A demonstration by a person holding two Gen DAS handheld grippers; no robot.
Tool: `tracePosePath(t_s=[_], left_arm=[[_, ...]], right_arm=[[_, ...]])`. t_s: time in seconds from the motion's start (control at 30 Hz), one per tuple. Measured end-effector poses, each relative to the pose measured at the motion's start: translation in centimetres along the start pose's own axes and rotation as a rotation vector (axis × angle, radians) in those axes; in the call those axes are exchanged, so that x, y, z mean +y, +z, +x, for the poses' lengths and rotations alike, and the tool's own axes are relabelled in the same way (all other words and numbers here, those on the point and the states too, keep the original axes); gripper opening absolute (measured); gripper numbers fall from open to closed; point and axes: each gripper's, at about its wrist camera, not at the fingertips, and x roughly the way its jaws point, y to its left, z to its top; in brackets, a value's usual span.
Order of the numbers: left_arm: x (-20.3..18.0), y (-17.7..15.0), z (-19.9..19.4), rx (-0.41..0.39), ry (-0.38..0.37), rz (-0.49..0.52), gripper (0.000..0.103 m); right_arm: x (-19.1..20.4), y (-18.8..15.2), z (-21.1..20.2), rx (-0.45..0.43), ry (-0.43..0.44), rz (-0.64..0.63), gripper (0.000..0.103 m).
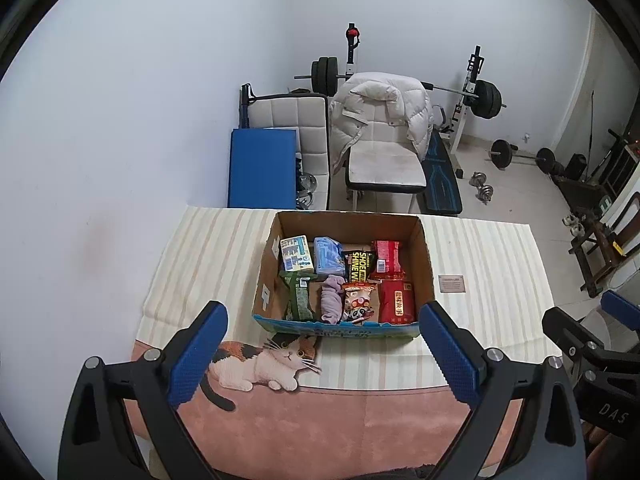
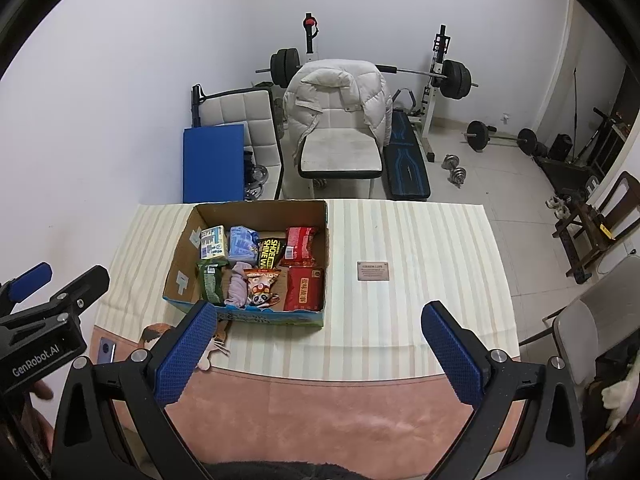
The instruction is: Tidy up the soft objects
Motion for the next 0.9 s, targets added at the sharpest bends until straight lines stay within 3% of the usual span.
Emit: tracePosePath(t_s=[0.17, 0.9], left_arm=[[0.3, 0.2, 0.1, -0.008, 0.000, -0.010, 0.103], [1.1, 0.2, 0.5, 0.005, -0.008, -0.037, 0.103]], right_arm=[[-0.3, 0.2, 0.2, 0.001, -0.010, -0.003, 0.103], [0.2, 1.1, -0.4, -0.014, -0.015, -0.012, 0.103]])
